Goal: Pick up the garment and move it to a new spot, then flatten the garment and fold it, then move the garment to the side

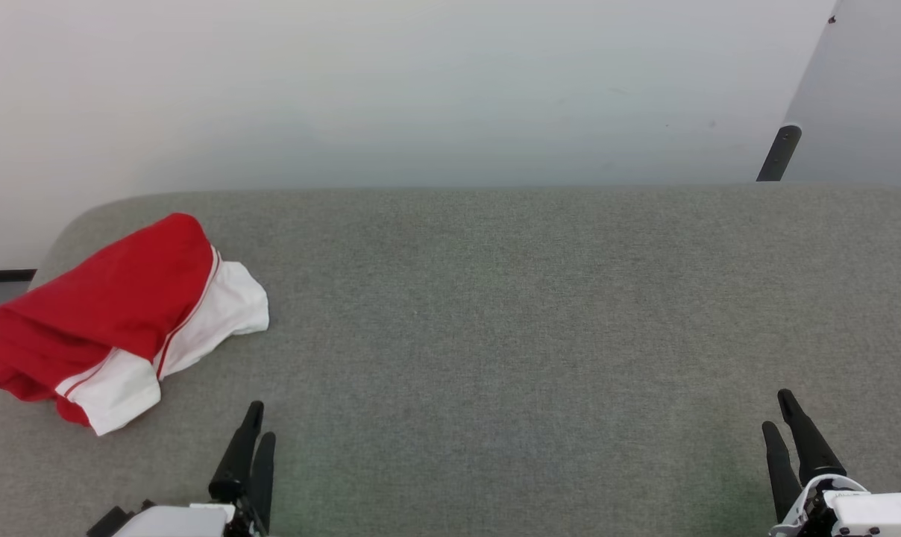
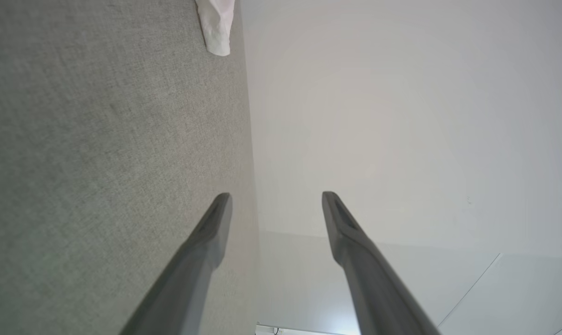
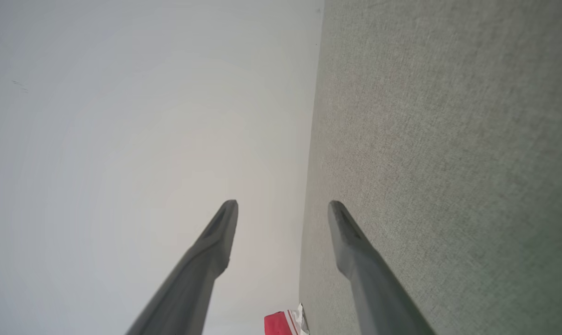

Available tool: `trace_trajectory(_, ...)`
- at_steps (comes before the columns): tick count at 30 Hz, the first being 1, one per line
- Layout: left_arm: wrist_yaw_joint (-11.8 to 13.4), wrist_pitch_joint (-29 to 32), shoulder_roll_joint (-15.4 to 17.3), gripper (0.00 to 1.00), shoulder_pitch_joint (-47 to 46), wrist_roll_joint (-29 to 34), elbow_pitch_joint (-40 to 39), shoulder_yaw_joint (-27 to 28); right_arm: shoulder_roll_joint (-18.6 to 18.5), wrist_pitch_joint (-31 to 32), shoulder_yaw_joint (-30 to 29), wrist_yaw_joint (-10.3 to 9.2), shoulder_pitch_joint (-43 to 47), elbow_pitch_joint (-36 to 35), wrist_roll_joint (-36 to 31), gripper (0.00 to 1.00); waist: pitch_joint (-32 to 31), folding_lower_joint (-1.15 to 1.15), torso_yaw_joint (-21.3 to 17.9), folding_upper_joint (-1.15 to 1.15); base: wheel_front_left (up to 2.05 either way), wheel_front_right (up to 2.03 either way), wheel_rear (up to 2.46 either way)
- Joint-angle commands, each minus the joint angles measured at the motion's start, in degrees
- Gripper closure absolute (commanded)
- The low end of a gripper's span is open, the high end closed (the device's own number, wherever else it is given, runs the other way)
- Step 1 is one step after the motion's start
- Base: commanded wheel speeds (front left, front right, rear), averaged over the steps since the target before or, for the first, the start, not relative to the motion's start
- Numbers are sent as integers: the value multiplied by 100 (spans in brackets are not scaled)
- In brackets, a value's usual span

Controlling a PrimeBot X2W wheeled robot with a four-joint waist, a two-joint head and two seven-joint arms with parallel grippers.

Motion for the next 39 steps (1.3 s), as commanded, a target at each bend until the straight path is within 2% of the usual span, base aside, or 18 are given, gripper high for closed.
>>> trace_trajectory(1,5,-25,19,0,-112,-3,-170,-46,-15,-52,53,0,-104,-153,-45,0,-4,0,0,0,0,0,0)
trace_trajectory(12,40,-153,75,0,-64,47,-458,-251,-55,-336,224,1,-32,-345,-278,0,-42,0,2,0,0,0,0)
trace_trajectory(21,99,-334,203,0,-30,322,-609,-417,-146,-572,337,1,10,-424,-878,0,-80,0,0,0,0,0,0)
trace_trajectory(28,126,-562,361,0,-45,775,-658,-575,-179,-717,364,2,29,-459,-1635,0,-100,0,-7,0,0,0,0)
trace_trajectory(29,199,-802,541,0,-90,1386,-637,-766,-173,-845,352,2,37,-523,-2579,0,-119,0,-14,0,0,0,0)
trace_trajectory(31,199,-802,541,0,-90,1386,-637,-766,-173,-845,352,2,37,-523,-2579,0,-119,0,-14,0,0,0,0)
trace_trajectory(39,306,-1052,761,0,-160,2468,-578,-997,-145,-925,350,2,76,-644,-3882,0,-151,0,-12,0,0,0,0)
